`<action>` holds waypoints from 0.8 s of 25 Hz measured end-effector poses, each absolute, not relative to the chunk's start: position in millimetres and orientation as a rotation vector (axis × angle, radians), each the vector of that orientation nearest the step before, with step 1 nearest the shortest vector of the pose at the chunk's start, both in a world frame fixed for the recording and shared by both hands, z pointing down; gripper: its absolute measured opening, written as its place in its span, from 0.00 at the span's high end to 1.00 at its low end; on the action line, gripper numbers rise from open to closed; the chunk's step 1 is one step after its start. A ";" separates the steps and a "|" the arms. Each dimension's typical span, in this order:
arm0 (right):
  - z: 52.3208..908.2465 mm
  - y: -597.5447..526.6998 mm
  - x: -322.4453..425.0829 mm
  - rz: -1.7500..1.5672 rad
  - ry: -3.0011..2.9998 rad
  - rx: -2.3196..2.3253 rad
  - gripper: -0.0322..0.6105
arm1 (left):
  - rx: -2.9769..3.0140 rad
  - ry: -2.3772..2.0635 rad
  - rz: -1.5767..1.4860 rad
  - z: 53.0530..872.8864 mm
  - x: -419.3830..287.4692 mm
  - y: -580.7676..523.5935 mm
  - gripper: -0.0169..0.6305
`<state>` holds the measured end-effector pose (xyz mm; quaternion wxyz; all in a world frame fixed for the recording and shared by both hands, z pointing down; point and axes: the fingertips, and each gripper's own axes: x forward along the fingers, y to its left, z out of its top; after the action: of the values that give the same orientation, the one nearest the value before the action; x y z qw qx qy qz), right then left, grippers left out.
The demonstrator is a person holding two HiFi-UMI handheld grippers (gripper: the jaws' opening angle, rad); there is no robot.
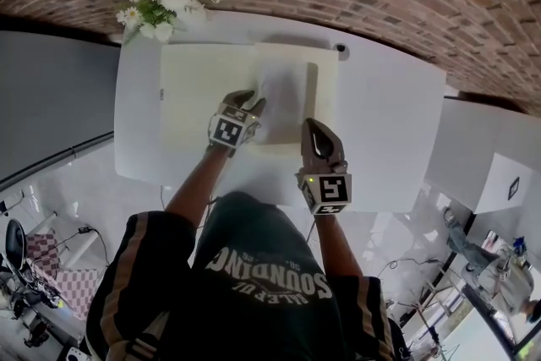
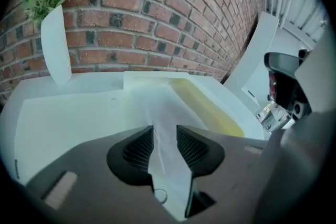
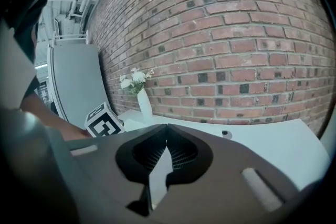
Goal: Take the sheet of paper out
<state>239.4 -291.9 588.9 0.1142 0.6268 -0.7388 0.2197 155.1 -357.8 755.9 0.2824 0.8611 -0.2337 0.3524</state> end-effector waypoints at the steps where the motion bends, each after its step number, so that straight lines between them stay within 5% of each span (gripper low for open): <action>1: 589.7 -291.7 239.7 0.651 -2.161 1.842 0.96 | 2.294 -0.624 0.950 760.1 154.6 -358.1 0.74; 16: 601.0 -281.9 248.9 0.674 -2.101 1.855 0.97 | 2.111 -0.600 0.934 796.7 164.1 -359.0 0.76; 20: 603.1 -279.3 249.2 0.678 -2.085 1.860 0.96 | 2.114 -0.635 0.964 801.7 159.9 -362.5 0.85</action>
<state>249.2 -279.3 603.1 0.1328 0.6411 -0.7188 0.2337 159.9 -362.5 801.7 0.3585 0.8193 -0.2463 0.3736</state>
